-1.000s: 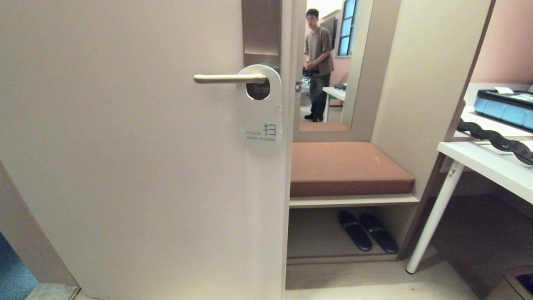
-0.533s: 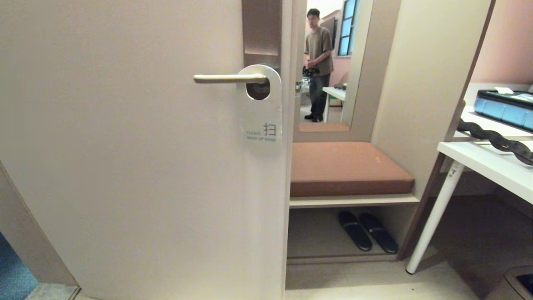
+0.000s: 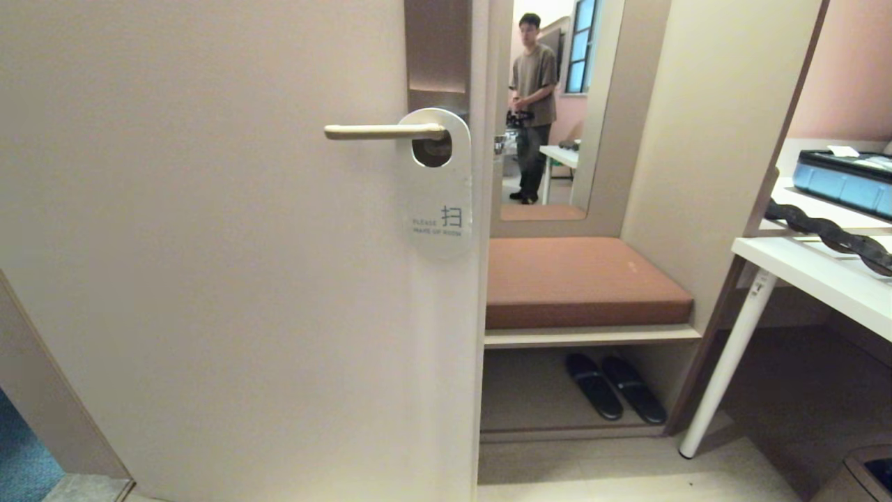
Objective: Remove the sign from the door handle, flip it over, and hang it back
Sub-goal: Take down the sign
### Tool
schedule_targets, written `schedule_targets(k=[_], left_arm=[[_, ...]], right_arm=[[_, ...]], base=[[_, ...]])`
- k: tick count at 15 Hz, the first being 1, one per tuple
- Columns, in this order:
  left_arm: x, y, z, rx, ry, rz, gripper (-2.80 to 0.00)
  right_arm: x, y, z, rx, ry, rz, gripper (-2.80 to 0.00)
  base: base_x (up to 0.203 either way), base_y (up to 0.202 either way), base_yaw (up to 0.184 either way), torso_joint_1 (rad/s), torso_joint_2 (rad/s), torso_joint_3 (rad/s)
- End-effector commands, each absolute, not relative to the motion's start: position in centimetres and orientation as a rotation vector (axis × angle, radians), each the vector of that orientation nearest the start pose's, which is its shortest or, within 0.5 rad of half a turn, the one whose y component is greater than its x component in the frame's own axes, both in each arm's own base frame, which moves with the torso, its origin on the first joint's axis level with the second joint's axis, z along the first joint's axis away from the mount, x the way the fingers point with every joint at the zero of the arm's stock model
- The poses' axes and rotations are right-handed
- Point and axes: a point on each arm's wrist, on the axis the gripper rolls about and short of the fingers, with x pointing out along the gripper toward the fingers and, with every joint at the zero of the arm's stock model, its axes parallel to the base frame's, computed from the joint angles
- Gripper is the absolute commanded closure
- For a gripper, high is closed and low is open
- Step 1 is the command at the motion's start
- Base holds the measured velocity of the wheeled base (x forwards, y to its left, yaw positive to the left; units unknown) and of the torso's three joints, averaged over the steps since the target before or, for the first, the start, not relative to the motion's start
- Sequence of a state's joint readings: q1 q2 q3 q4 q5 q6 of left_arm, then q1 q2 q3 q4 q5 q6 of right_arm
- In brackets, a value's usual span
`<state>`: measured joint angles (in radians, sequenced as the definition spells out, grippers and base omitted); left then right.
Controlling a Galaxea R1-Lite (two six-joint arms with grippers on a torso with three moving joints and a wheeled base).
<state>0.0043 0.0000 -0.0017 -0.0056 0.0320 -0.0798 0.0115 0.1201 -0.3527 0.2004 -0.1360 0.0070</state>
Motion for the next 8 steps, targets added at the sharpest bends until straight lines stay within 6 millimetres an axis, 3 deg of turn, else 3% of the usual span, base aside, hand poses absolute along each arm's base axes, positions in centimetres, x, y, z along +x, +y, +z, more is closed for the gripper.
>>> schedule_targets(k=[1, 8], left_arm=[[-2.3, 0.1, 7.7, -0.081, -0.009, 0.036, 0.0], [-2.3, 0.1, 7.7, -0.081, -0.009, 0.036, 0.0]], right_arm=[[-3.2, -0.5, 16.2, -0.002, 0.033, -0.187, 0.0], [-0.2, -0.7, 17.8, -0.034, 0.163, -0.303, 0.0]], base=[[0.0, 0.0, 0.0, 0.0, 0.0, 0.0], [0.0, 0.0, 0.0, 0.0, 0.0, 0.0]])
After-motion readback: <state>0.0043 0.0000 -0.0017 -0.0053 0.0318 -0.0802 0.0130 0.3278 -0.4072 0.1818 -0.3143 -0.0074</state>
